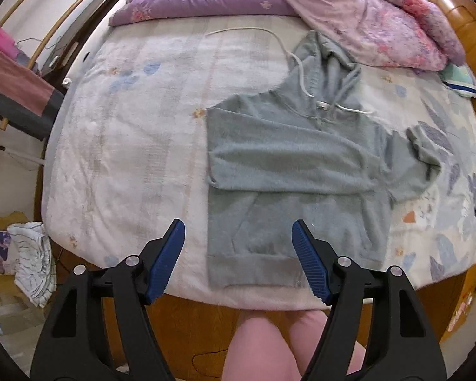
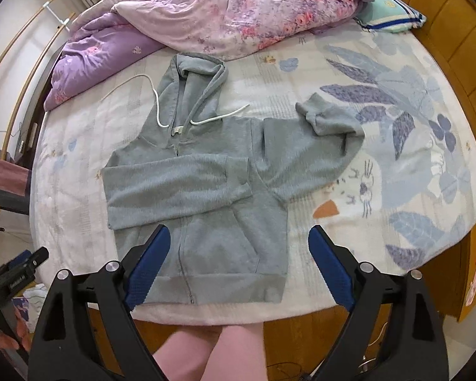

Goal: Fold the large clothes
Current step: 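Open both tools and pull back from the hoodie, then grasp the other sleeve cuff with the right tool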

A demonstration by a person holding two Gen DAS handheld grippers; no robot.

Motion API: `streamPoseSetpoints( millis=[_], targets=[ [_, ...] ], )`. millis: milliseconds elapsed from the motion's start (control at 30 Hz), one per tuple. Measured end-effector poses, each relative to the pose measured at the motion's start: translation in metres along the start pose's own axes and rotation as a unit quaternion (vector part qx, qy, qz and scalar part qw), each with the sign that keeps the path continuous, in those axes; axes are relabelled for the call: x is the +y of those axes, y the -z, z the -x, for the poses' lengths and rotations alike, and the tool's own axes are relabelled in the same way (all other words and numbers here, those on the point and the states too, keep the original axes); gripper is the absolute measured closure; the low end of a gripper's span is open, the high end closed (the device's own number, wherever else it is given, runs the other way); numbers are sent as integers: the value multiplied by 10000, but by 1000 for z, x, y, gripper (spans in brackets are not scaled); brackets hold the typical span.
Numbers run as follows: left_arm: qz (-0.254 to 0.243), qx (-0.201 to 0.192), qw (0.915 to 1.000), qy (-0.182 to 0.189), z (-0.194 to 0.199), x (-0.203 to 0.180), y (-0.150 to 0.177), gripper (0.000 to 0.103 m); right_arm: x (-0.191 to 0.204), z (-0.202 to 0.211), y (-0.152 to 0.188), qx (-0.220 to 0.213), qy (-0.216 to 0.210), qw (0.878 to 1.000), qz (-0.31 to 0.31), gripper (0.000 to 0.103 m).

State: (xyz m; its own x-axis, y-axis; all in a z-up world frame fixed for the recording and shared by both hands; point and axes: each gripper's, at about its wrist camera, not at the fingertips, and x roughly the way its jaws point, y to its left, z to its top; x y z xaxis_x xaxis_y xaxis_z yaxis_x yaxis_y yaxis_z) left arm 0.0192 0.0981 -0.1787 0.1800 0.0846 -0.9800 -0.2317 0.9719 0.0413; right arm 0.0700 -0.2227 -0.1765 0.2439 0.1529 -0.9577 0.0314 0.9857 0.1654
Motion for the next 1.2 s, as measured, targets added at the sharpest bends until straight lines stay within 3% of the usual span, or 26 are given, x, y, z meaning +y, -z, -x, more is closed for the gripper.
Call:
streamPoseSetpoints(
  millis=[233, 400, 600, 733, 967, 1200],
  targets=[
    [-455, -255, 9981, 321, 20, -17, 21, 32, -16, 30, 31, -253, 156, 9981, -545, 18],
    [-1065, -397, 9918, 588, 30, -39, 37, 32, -43, 57, 64, -446, 389, 9921, -1110, 17],
    [-1490, -211, 9852, 815, 27, -67, 53, 32, -81, 70, 98, -433, 561, 9823, -1737, 17],
    [-1825, -171, 9796, 829, 24, -94, 53, 32, -100, 74, 102, -454, 623, 9775, -1962, 17],
    [-2032, -61, 9751, 880, 10, -152, 25, 28, -145, 56, 73, -305, 464, 9758, -2113, 12],
    [-1705, 152, 9825, 738, -21, -217, -26, 28, -202, -3, -21, 64, 128, 9852, -1707, 12]
  ],
)
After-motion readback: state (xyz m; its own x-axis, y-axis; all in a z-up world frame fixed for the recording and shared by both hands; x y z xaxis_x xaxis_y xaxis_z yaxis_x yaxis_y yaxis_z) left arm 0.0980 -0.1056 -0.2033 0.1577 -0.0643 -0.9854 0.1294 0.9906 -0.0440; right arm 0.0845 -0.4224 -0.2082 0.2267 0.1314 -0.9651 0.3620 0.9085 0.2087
